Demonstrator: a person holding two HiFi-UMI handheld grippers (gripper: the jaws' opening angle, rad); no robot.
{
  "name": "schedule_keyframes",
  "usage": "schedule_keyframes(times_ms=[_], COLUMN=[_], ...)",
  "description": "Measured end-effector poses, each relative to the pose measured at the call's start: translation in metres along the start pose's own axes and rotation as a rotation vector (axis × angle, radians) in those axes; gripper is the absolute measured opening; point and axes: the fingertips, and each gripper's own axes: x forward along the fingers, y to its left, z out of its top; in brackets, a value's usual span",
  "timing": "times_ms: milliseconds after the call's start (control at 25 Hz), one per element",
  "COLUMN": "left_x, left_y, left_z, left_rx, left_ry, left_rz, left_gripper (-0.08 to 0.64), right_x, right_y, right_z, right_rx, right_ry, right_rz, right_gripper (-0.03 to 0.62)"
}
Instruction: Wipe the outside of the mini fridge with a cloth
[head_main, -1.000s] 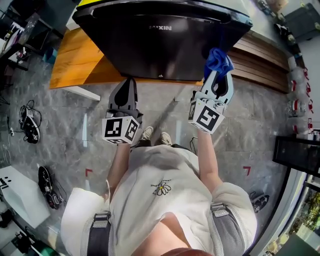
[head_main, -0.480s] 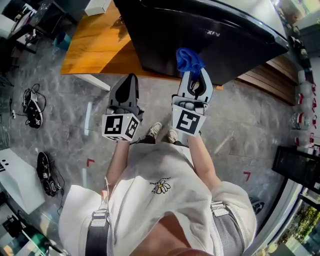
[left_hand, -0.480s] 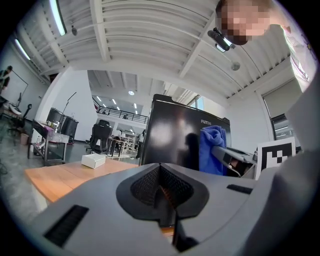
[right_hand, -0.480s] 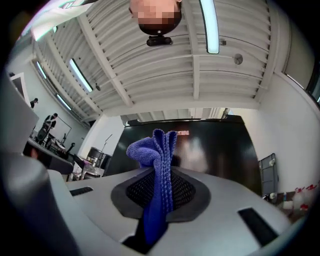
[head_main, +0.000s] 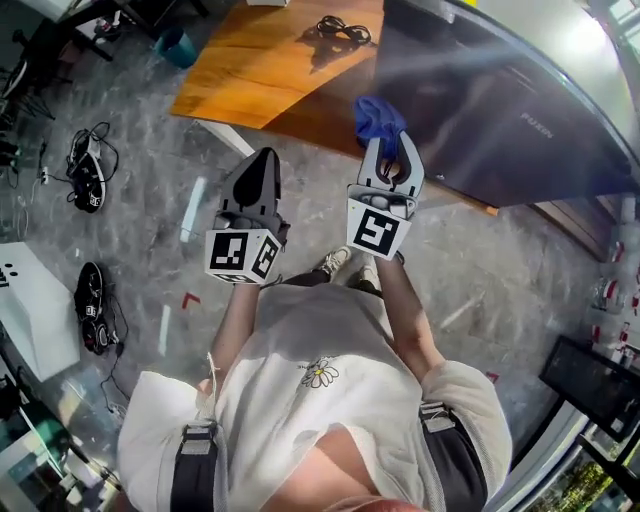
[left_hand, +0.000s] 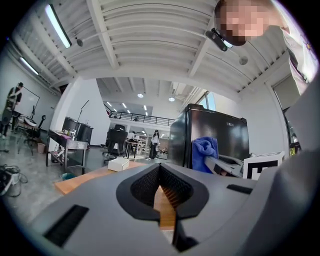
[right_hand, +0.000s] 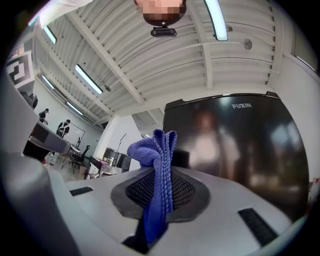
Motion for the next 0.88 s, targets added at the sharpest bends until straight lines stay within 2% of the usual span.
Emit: schedule_keyframes(times_ms=[160,360,640,760,880], left_x=[-0.011,-0.011,-0.003,0.004,0.010], left_y=[0.035,0.055,0.055,0.051,0.041], left_z=[-0.004,-0.009,-0.017,-0.018,-0.017], left_rx=[0.001,-0.007,-0.018,-0.015,-0.010], left_ry=[0.015,0.030,0.042,0.042,0.043], left_rz=[0.034,0.031,0.004,-0.006,-0.017], left_gripper=[0.005,0.005,0.005,0.005,0.005], right_x=[0.019,0.033,0.041,0.040,0.036], right_y=[0.025,0.044,0.040,0.039,0.034], right_z=[-0.004,-0.012,-0.025,-0.024,-0.025], right_rx=[-0.030,-0.062,-0.130,-0.201,-0.227], right_ry=[-0.029,-0.034,-0.002,0.000,0.013], right_rz=[0.003,0.005,-0.021,0.002,0.023], right_gripper=[0.063,0.063,0.063,0.063,0.063])
